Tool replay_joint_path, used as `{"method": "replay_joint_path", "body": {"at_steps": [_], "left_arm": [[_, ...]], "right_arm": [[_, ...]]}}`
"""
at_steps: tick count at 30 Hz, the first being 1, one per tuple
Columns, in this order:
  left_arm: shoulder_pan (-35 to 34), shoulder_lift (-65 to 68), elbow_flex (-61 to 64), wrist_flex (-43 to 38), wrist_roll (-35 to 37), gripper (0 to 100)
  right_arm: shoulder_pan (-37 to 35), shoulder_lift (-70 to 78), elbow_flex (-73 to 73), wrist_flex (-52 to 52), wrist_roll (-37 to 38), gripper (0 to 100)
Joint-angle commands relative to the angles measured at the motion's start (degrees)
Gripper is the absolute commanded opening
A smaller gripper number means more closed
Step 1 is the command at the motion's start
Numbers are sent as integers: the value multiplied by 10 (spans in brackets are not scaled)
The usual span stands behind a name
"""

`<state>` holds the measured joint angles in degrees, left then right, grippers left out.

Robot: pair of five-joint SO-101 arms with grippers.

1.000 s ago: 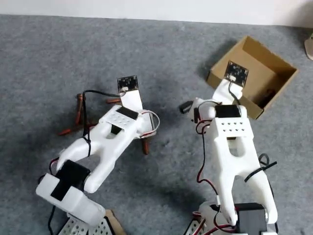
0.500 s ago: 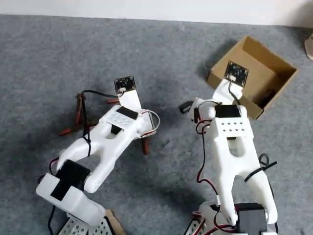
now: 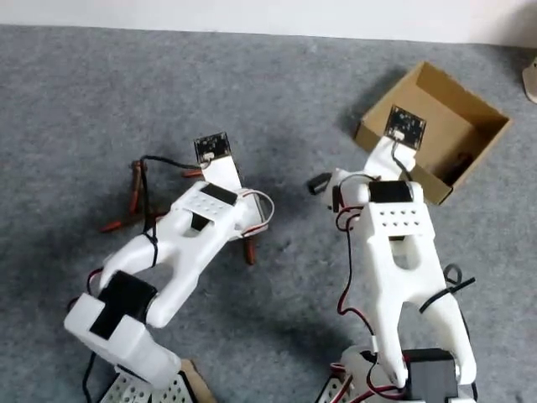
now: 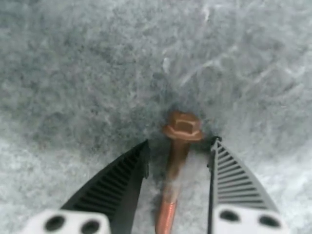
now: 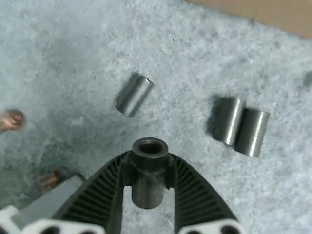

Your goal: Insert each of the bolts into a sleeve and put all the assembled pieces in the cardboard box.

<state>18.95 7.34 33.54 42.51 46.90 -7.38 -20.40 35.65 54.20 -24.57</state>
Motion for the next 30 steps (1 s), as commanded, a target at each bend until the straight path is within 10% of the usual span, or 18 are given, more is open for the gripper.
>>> {"method": "replay_joint_path", "body": {"at_steps": [1, 6, 30], "left_arm": [[1, 38, -28, 1, 4, 183], [0, 71, -78, 48, 2, 2], [0, -225, 7, 54, -83, 5]], "right_arm": [[5, -23, 0, -12, -1, 4], [5, -23, 0, -12, -1, 4], [-40, -30, 3, -12, 72, 4]]}}
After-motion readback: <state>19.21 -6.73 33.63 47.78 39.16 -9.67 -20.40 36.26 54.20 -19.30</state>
